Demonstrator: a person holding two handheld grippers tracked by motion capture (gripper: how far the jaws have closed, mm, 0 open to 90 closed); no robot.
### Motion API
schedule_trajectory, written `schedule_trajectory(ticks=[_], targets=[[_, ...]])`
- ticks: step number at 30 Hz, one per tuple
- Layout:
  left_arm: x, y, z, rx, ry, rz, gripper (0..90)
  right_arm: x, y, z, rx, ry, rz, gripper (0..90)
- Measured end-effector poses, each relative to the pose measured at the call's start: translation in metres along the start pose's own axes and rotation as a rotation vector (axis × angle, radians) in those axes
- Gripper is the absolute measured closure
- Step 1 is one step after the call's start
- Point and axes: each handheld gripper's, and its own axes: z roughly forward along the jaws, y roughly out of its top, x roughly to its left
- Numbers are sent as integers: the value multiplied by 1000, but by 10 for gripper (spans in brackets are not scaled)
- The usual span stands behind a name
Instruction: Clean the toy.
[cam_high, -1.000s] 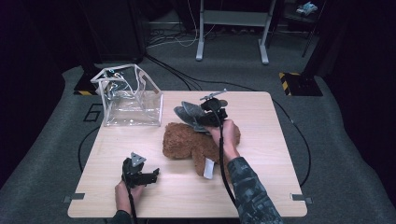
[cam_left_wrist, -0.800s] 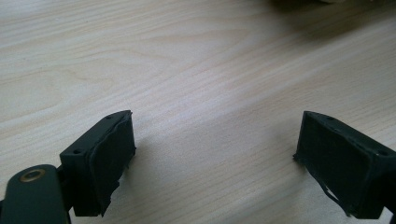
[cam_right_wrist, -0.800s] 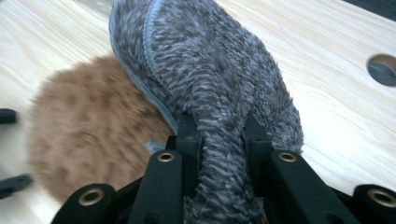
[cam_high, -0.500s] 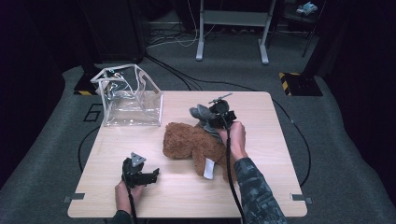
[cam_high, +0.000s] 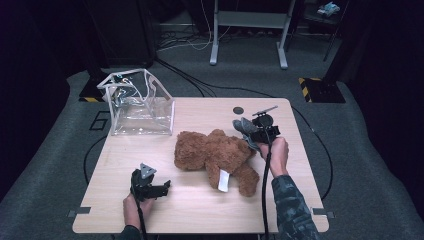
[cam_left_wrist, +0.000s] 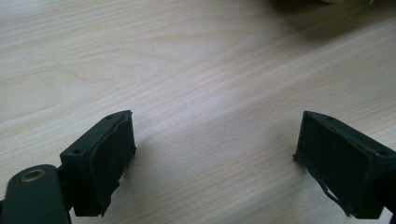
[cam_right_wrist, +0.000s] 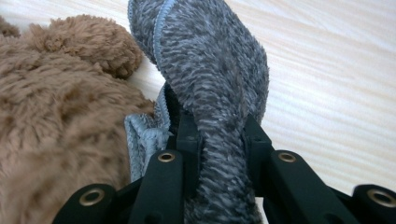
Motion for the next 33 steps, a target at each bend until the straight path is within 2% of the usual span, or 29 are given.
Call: schedule_trajectory(ticks=[2,4,6,9,13,15,16,18,21,22,25,26,29,30,32,33], targets=[[0,0,0,0,0,0,113,-3,-2,-7,-23,7,19,744],[0,0,0,-1,0,1,114,-2,-1,-18,-66,36,31,744],[0,0,0,0,0,1,113,4,2,-31,-108,55,12,744],[0,0,0,-1,0,2,114,21,10,-49,-166,100,-34,744],[0,0,0,1,1,4,114,56,18,-63,-208,173,-116,744],[0,0,0,5,-1,9,114,76,21,-64,-211,200,-148,743],[0,0,0,5,-1,8,114,88,21,-61,-205,209,-182,743],[0,0,0,5,-1,8,114,103,21,-54,-179,226,-213,742],[0,0,-1,8,-4,6,114,124,16,-34,-114,219,-288,738],[0,0,0,0,0,0,114,129,14,-27,-101,209,-299,738],[0,0,0,0,0,-1,114,132,10,-14,-81,187,-309,739],[0,0,0,0,0,0,114,131,10,-14,-84,180,-297,739],[0,0,0,0,0,0,114,122,9,-19,-93,157,-293,739],[0,0,0,0,0,0,114,118,9,-21,-92,151,-272,739],[0,0,0,0,0,0,114,107,7,-26,-98,126,-267,739],[0,0,0,0,0,0,114,101,5,-28,-93,112,-249,739]])
